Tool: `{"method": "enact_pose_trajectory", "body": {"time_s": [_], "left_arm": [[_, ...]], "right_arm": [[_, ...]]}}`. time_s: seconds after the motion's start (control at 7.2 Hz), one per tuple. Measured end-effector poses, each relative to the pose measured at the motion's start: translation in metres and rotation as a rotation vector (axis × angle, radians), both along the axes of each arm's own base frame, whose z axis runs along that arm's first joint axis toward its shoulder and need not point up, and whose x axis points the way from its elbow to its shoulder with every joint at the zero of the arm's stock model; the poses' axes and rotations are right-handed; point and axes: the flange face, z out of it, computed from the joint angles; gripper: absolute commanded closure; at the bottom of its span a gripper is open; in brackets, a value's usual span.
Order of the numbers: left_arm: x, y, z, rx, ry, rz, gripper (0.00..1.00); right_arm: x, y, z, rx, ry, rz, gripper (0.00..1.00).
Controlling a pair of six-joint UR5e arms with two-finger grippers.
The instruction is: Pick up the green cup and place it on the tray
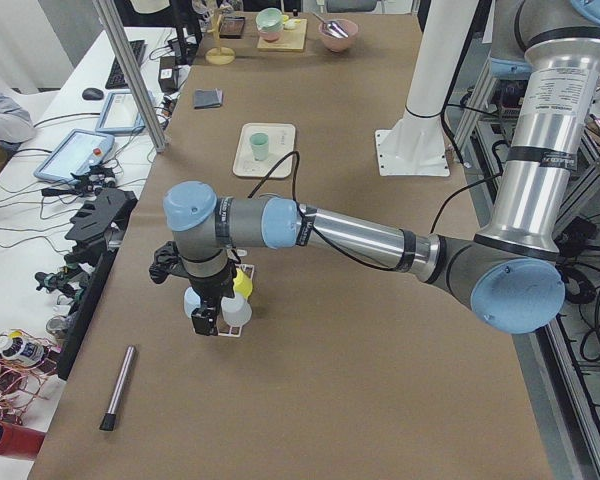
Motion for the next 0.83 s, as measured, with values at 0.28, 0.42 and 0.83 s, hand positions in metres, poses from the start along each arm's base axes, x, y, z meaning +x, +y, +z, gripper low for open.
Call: {"method": "enact_pose_trajectory", "body": {"time_s": [0.28,0.42,0.83], "left_arm": [[0.000,0.010,0.024,-0.023,0.002,0.001,0.03],[0.000,0.009,0.038,-0.029,0.012,0.001,0.03],[0.002,0.007,0.076,-0.031,0.040,0.001,0.03]], "right_arm": [[0.000,0.000,0.000,-0.001,0.000,0.001,0.00],[0.000,0.000,0.000,-0.001,0.000,0.001,0.00],[0.000,0.000,0.000,0.000,0.000,0.001,0.00]]}}
